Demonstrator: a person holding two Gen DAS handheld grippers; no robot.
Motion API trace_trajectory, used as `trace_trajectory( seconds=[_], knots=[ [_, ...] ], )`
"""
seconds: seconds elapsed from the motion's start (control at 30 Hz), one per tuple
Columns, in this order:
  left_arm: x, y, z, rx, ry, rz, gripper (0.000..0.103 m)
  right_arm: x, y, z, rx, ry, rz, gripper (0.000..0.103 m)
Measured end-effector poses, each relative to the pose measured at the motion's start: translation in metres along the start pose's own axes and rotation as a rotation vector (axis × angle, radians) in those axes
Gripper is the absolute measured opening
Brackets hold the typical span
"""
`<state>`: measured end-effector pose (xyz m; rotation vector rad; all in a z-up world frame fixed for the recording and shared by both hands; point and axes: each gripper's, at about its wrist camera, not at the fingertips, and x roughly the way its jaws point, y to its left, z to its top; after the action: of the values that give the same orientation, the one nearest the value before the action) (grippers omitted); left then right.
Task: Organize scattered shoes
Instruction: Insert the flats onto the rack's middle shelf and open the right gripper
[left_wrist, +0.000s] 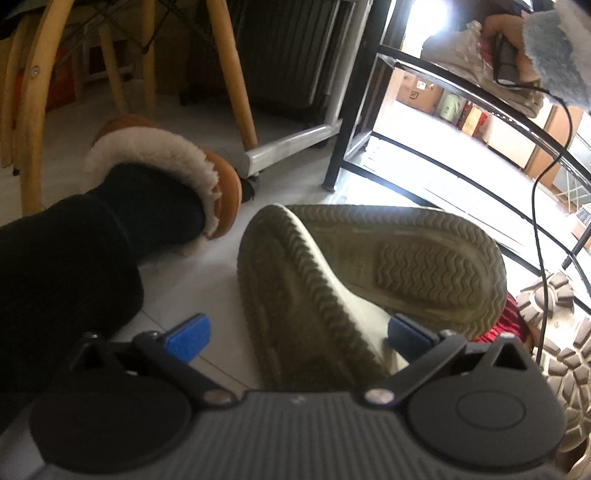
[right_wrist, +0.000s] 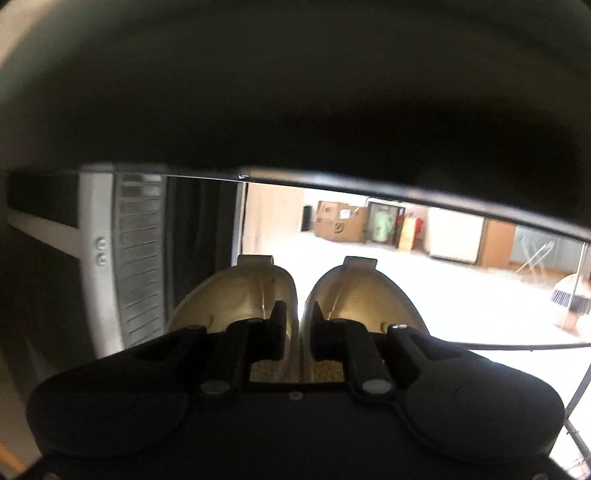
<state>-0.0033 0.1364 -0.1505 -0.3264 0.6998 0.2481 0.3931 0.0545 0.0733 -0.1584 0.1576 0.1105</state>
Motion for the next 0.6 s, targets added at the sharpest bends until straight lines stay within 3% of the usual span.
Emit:
trace_trajectory(
  seconds=[0.2, 0.37, 0.4, 0.43, 0.47, 0.6],
  knots=[
    [0.001, 0.0, 0.001, 0.004, -0.009, 0.0, 0.103, 0.01, 0.017, -0.008, -0.119, -0.136, -0.038, 0.017],
    [0.003, -0.001, 0.001, 0.007, -0.017, -0.001, 0.103, 0.014, 0.022, -0.014, -0.151, -0.171, -0.074, 0.035],
    [0.003, -0.001, 0.001, 0.007, -0.017, 0.0, 0.103, 0.014, 0.022, -0.014, -0.145, -0.174, -0.069, 0.043],
    [0.003, -0.001, 0.001, 0.007, -0.017, 0.001, 0.103, 0.016, 0.024, -0.009, -0.141, -0.174, -0.068, 0.069],
    [0.003, -0.001, 0.001, 0.008, -0.017, 0.002, 0.103, 0.016, 0.024, -0.005, -0.125, -0.171, -0.072, 0.083],
    [0.003, -0.003, 0.002, 0.014, -0.013, 0.01, 0.103, 0.002, 0.011, -0.003, -0.113, -0.174, -0.04, 0.081]
  ],
)
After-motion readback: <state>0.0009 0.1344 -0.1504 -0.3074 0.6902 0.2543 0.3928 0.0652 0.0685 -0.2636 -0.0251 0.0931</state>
